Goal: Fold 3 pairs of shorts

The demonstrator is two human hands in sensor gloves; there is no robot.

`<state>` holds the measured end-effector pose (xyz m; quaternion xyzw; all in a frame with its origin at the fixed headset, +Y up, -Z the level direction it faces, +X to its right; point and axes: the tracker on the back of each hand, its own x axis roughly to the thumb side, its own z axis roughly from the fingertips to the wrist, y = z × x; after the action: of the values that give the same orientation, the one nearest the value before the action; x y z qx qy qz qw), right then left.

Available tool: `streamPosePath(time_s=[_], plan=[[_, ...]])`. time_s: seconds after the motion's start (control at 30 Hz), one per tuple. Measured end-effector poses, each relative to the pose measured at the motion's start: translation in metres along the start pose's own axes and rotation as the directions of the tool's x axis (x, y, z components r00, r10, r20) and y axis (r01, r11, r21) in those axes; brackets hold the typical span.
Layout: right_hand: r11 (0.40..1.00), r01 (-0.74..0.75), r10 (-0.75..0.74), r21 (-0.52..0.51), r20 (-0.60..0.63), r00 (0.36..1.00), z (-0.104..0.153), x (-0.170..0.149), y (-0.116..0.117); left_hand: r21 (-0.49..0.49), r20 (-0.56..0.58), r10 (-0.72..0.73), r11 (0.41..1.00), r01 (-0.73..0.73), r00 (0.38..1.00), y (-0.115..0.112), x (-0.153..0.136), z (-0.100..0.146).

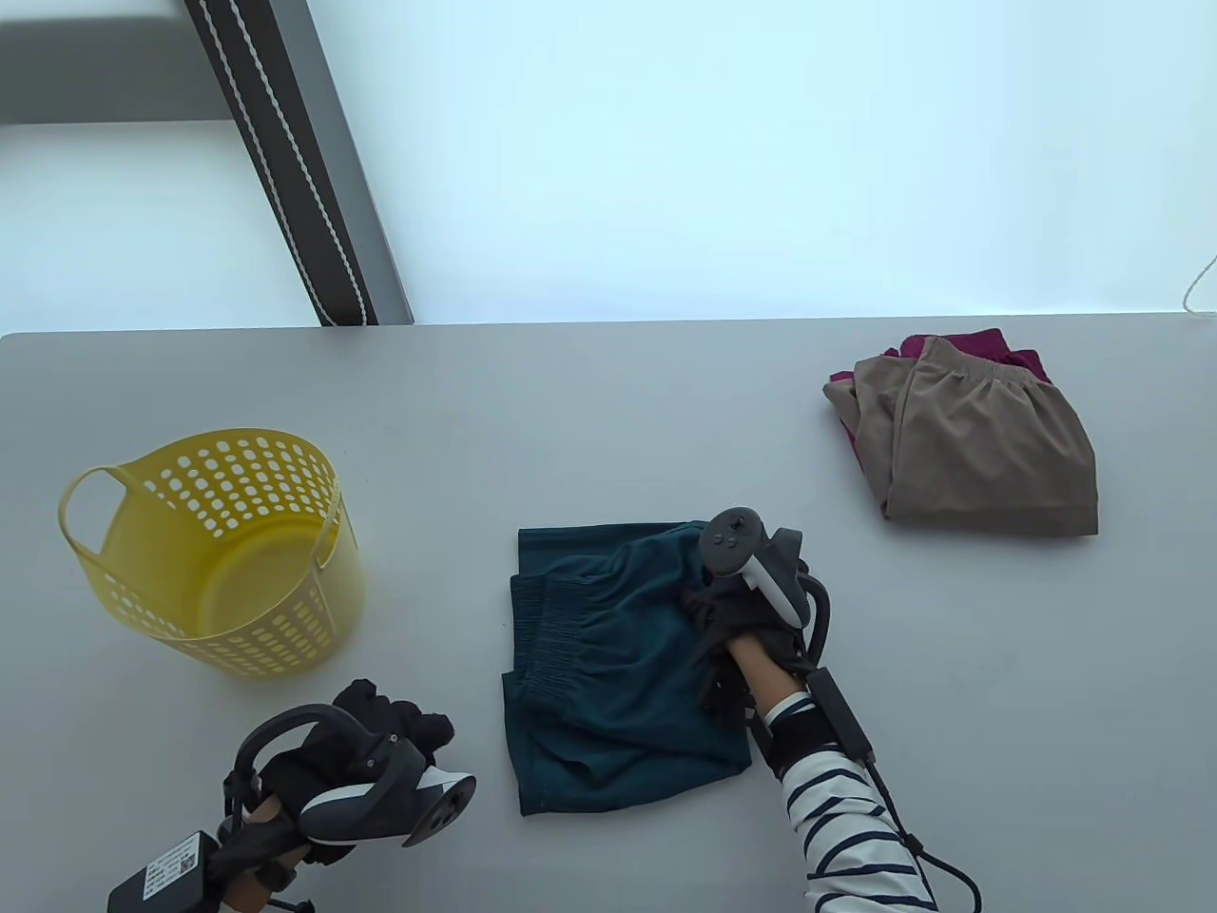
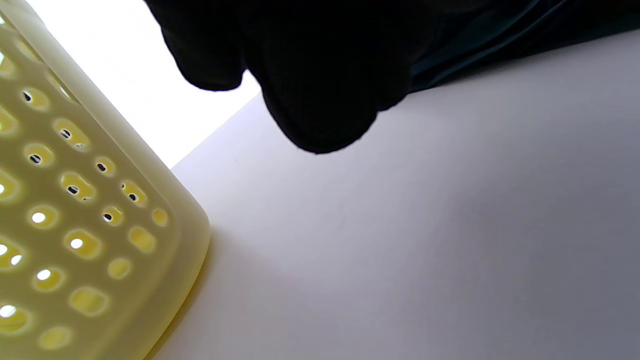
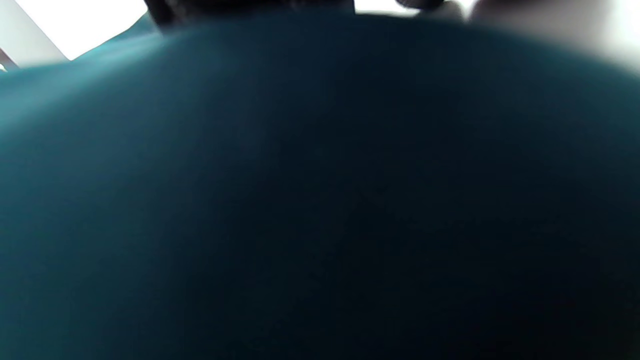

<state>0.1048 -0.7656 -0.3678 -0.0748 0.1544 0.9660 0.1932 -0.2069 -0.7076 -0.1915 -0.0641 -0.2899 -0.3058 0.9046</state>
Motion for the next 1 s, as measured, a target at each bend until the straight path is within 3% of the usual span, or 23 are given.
streamPosePath(time_s=[0.17, 0.3, 0.47, 0.63, 0.73, 0.83, 1.0], plan=[[1.000, 0.024, -0.024, -0.009, 0.022, 0.999, 0.001, -0.002, -0.003, -0.008, 0.002, 0.001, 1.000, -0.001, 1.000, -0.001, 0.000, 0.000], [0.988, 0.153, -0.152, -0.013, 0.073, 0.986, 0.009, 0.000, -0.015, -0.008, 0.006, -0.001, 1.000, 0.001, 1.000, 0.000, 0.000, 0.000], [0.967, 0.254, -0.253, 0.025, 0.224, 0.941, 0.034, 0.005, -0.062, -0.008, 0.006, 0.003, 1.000, -0.003, 1.000, -0.002, -0.001, 0.000], [0.951, 0.309, -0.298, 0.004, 0.275, 0.914, 0.057, -0.010, -0.110, -0.012, 0.011, 0.005, 1.000, -0.005, 1.000, -0.002, -0.001, 0.000], [0.891, 0.455, -0.439, 0.005, 0.269, 0.857, 0.069, -0.030, -0.136, -0.015, 0.012, 0.006, 1.000, -0.006, 1.000, -0.002, -0.001, -0.001], [0.857, 0.512, -0.476, -0.055, 0.294, 0.829, 0.080, -0.050, -0.162, -0.025, 0.023, 0.010, 1.000, -0.009, 1.000, -0.003, 0.000, -0.001], [0.747, 0.631, -0.566, -0.212, 0.295, 0.770, 0.105, -0.087, -0.203, -0.037, 0.028, 0.013, 0.999, -0.012, 1.000, -0.003, 0.000, -0.002]])
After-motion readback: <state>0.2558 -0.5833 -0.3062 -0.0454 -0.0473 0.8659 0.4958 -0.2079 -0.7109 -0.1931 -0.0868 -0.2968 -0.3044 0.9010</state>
